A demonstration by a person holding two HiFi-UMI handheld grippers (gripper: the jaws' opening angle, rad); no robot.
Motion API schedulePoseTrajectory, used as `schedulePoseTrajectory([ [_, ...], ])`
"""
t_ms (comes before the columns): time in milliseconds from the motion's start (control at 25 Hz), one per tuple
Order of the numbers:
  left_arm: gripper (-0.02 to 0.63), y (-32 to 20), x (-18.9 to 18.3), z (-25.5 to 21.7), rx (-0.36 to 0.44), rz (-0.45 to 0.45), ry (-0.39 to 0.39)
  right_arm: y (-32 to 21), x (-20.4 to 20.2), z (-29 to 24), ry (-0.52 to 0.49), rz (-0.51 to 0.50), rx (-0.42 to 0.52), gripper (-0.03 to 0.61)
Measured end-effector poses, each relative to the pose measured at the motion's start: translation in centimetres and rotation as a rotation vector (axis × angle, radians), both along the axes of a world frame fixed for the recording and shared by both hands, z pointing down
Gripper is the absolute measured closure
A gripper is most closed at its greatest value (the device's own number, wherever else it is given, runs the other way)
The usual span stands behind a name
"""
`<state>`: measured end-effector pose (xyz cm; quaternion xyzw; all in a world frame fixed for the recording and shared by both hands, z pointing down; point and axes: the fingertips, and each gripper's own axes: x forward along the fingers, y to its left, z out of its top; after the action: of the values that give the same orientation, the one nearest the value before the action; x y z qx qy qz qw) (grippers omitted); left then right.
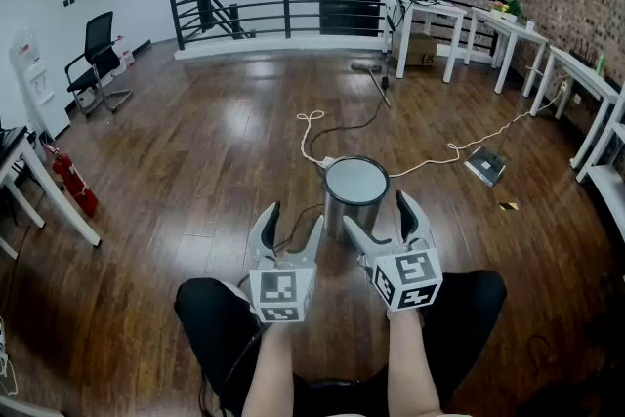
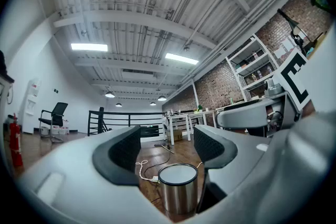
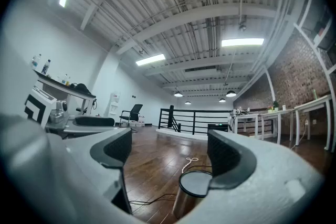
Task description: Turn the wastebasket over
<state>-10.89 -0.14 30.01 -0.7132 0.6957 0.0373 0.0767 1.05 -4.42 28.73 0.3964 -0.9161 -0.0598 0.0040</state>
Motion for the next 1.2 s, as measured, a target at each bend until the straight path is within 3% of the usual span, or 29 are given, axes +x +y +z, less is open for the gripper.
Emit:
schedulePoseTrajectory([
  [280,0.272,-11.4,-1.9,2.4,-0.059,0.050,0.029,-10.8,-0.6,4.1,0.081,0.021,-0.080,0.143],
  [600,0.276,-22.2,-5.8,5.2,-0.109,0.039,0.058,-21.6,-3.1,8.5,0.173,-0.002,-0.167,0.149],
  [840,0.288,-27.0,-8.9,8.8,-0.178,0.013,0.052,-25.5,-7.9,14.6,0.343,-0.142,-0.247,0.158],
  [1000,0.294,-28.8,-10.1,11.9,-0.235,0.005,0.070,-25.9,-11.1,20.4,0.516,-0.266,-0.324,0.163],
  [1200,0.293,-30.0,-11.3,14.3,-0.266,-0.017,0.030,-25.9,-13.8,26.6,0.673,-0.382,-0.421,0.201],
])
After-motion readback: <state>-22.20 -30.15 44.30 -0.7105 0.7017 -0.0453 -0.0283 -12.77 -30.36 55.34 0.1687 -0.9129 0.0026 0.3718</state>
